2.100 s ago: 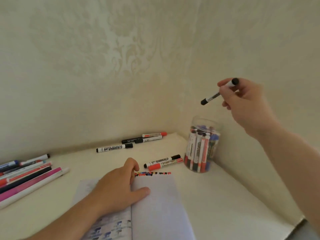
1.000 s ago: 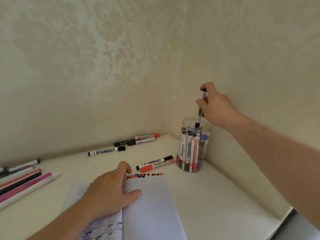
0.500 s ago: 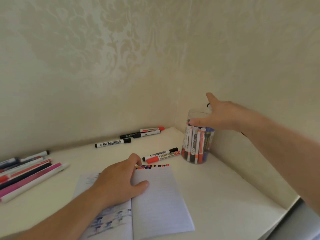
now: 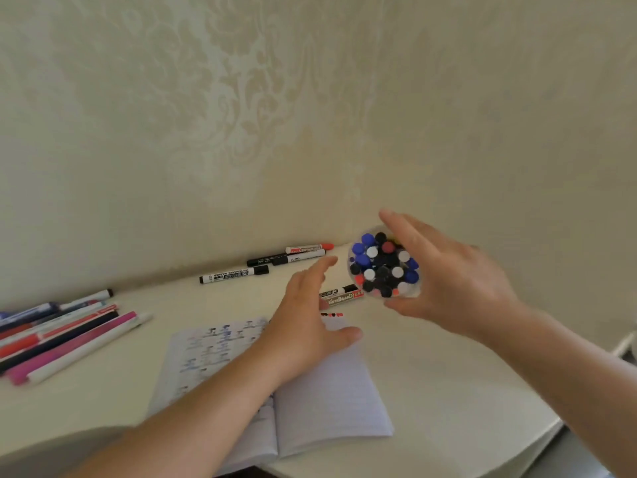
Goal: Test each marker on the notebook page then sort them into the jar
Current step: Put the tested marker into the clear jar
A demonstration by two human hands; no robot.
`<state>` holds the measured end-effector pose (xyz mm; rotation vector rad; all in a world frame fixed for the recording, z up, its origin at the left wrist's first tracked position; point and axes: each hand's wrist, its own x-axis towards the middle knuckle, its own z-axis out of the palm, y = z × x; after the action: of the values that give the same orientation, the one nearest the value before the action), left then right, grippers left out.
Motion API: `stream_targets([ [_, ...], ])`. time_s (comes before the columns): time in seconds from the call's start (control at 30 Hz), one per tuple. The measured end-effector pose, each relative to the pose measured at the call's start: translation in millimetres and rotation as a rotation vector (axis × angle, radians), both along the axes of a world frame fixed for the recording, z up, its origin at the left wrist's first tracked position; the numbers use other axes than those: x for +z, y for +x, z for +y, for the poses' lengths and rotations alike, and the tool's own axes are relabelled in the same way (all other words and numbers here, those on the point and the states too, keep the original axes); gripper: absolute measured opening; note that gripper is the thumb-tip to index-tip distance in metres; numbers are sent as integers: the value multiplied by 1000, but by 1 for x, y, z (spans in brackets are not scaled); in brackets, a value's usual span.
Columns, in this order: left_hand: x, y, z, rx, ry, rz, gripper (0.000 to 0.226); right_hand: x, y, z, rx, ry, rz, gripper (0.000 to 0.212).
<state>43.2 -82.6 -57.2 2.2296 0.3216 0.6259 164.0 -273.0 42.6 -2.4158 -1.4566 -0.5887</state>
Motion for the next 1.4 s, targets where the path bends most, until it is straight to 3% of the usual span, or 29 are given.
stream_targets([
  [0.17,5,25,-9,8,-94,-237,122,-17,-23,6,151,112,-54,128],
  [0.27,11,22,-17,14,-65,-353,83,-11,-25,2,147,105,212,130],
  [0.3,11,20,-20,21,-32,-376,78,-8,-21,-2,124,140,343,118],
  [0.4,5,18,-22,36,-50,-408,83,2,-6,-16,-5,368,675,33],
  [0.43,6,17,-22,42,-67,-421,84,3,-2,-20,-44,419,744,17],
  [0.57,7,14,-22,82,-79,-497,94,5,4,-29,-79,405,794,24],
  [0.67,5,13,-20,106,-57,-513,101,12,-6,-35,62,448,738,39],
  [0.83,4,18,-15,145,23,-479,88,19,-18,-42,184,338,168,19],
  [0.93,-2,25,-8,168,70,-420,98,17,-22,-34,162,303,-72,13],
  [1.1,-8,30,-6,187,151,-423,97,12,-24,-27,209,454,-123,16],
  [1.23,-12,28,-10,226,261,-414,95,-2,-39,-15,175,442,-232,19],
  [1.4,-12,25,-14,197,230,-394,96,1,-53,-14,167,442,-282,23],
])
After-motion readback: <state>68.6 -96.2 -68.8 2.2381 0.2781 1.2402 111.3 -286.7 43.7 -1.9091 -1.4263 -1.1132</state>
